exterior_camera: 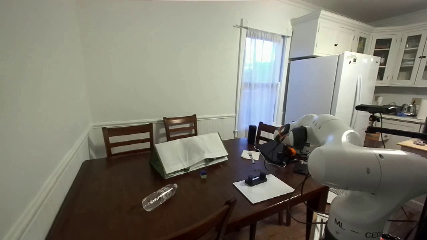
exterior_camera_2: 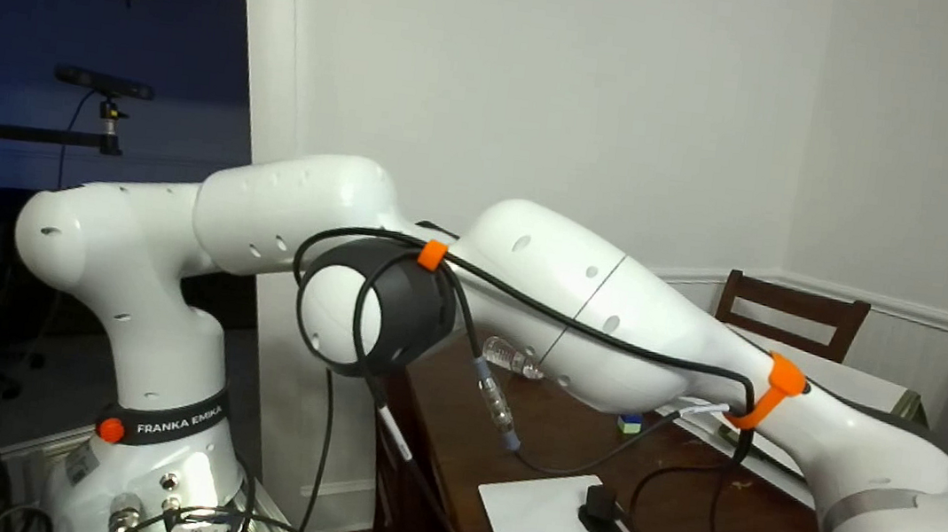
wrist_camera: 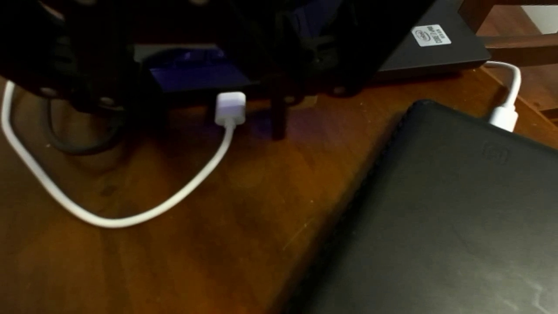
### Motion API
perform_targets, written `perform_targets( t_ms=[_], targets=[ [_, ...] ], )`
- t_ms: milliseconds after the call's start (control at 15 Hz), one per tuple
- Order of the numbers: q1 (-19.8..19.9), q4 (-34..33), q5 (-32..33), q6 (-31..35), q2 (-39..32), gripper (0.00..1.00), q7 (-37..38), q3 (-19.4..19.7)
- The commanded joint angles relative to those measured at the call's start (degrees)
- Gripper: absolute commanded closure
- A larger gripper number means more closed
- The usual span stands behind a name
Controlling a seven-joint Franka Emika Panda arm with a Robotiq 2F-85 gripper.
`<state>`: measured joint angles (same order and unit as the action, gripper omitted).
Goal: Unplug from the white cable from the black laptop
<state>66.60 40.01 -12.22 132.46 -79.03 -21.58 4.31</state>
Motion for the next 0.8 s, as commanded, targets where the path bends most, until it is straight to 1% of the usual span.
perform_targets(
  t_ms=[0, 67, 133, 200, 267, 400, 467, 533, 733],
  targets=[
    [0.54, -4.72, 0.10, -1.55, -2.48, 0.53, 0.41, 0.07],
    [0.55, -4.83, 0.17, -1.84, -2.48, 0.54, 0.21, 0.14],
    [0.53, -4.96, 0.34, -1.87, -2.54, 0.57, -0.12, 0.24],
    [0.52, -5.13, 0.40, -1.97, -2.53, 0.66, -0.23, 0.34],
    [0.51, -5.39, 0.41, -2.07, -2.57, 0.65, -0.22, 0.40],
    [0.48, -5.91, 0.50, -2.38, -2.75, 0.67, -0.39, 0.52],
    [0.47, -6.07, 0.51, -2.53, -2.81, 0.64, -0.47, 0.55],
    [0.44, -6.20, 0.55, -2.61, -2.86, 0.67, -0.55, 0.59],
    [0.37, -6.58, 0.68, -2.92, -3.02, 0.67, -0.84, 0.72]
  ],
)
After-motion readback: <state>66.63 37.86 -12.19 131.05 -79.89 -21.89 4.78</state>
